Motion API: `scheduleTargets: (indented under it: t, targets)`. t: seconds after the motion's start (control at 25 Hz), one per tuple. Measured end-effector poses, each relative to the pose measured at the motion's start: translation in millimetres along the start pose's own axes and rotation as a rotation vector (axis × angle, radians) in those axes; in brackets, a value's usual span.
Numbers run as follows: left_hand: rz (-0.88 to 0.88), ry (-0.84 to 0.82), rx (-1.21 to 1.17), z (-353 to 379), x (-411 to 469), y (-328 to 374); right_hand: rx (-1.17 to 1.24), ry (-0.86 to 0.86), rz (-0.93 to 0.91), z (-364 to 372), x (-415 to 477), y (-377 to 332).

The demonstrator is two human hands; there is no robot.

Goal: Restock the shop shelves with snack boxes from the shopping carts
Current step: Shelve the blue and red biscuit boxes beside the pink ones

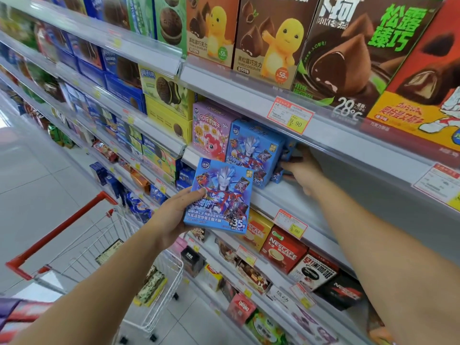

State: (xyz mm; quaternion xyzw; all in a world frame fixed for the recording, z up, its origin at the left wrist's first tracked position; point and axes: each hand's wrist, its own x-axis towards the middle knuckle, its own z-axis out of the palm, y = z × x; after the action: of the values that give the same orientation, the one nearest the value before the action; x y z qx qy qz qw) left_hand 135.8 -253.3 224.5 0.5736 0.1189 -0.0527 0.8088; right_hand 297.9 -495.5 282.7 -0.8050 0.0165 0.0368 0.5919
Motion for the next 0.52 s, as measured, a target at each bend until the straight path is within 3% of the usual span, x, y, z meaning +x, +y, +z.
scheduleTargets:
  t: [0.2, 0.28, 0.4, 0.52]
  targets:
    - [0.003, 0.037, 0.019, -9.4, -2.4, 5.1, -0.134, -0.089, 0.035, 16.5, 14.2, 1.4]
    - [-0.01, 0.028, 0.019, -7.0, -2.8, 6.0, -0.212, 0.004, 0.016, 17.9, 13.9, 6.1]
    - [-0.05, -0.037, 0.018, 4.3, -1.9, 7.0, -0.107, 0.207, 0.001, 10.4, -17.5, 11.5]
    - [-0.109, -0.118, 0.021, 21.0, 7.4, 3.5, -0.044, -0.061, 0.105, -6.2, -64.2, 16.7]
